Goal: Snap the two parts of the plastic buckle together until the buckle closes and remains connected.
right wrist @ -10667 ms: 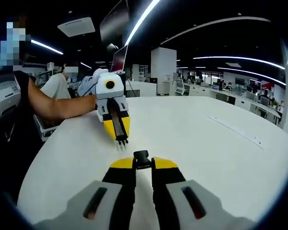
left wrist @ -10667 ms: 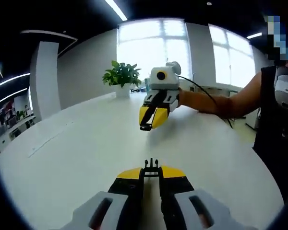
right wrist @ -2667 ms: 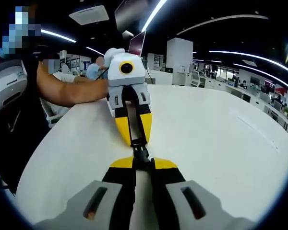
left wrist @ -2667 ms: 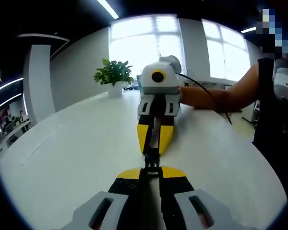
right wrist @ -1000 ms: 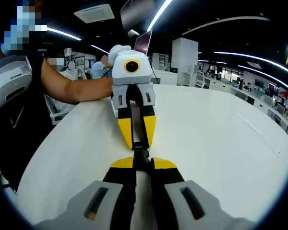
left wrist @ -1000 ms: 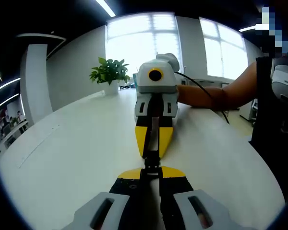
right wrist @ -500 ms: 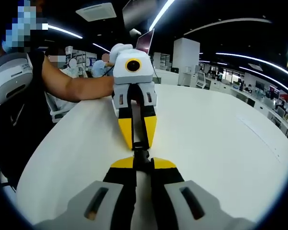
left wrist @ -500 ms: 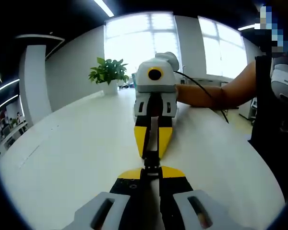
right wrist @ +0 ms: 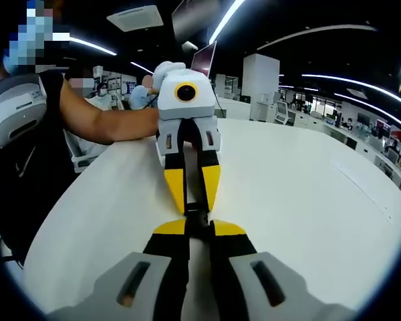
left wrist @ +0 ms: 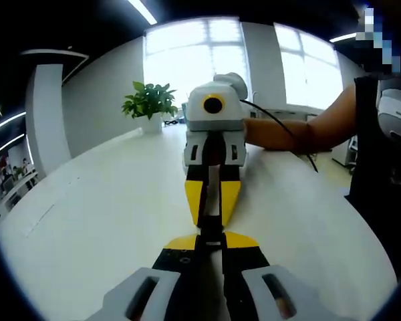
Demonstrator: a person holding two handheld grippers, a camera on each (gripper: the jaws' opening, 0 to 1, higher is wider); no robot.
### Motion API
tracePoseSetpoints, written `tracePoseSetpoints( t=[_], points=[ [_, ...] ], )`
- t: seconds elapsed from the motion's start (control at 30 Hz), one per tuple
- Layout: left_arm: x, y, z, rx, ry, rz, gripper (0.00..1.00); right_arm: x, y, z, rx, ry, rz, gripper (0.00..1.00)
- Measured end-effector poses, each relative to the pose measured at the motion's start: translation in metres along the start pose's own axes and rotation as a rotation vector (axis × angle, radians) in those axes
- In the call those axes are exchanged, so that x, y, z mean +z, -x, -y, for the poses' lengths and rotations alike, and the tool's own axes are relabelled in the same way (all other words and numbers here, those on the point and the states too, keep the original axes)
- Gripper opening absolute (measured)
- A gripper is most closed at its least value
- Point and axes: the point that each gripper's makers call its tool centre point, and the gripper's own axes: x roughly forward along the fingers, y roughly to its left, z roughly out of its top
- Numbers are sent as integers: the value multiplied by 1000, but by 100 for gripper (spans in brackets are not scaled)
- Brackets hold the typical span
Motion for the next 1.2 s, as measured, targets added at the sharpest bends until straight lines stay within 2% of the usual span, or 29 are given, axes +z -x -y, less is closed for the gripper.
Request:
tracePoseSetpoints(
  t=[0.43, 0.47, 0.5, 0.57, 0.6, 0.63, 0.83, 0.97, 1.07, 1.13, 1.2],
  points=[
    [0, 4, -2, -18, 14, 11, 12, -2, 3, 1, 5, -13, -1, 8],
    [0, 6, -2, -20, 7, 16, 28, -3, 3, 2, 3, -13, -1, 8],
    [7, 5, -4, -6, 3, 52, 49, -3, 4, 3, 1, -13, -1, 8],
    [24, 5, -14, 51, 16, 153, 100, -3, 5, 4, -2, -15, -3, 8],
    [28, 8, -14, 51, 34, 172, 98, -4, 5, 4, -3, -15, -3, 8],
    [28, 11, -13, 35, 28, 168, 100, -3, 5, 4, -3, -16, -3, 8],
    [27, 8, -21, 60, 36, 176, 100, -3, 4, 5, 0, -18, -1, 9],
    [30, 11, -21, 50, 59, 197, 100, -3, 4, 5, 1, -18, -3, 9],
    [34, 15, -33, 96, 75, 223, 100, -3, 3, 5, 1, -19, -2, 9],
    [34, 19, -35, 100, 80, 232, 100, -2, 3, 4, 3, -21, 1, 9],
    [32, 21, -43, 139, 75, 225, 100, 0, 3, 4, 4, -20, 5, 9]
  ],
)
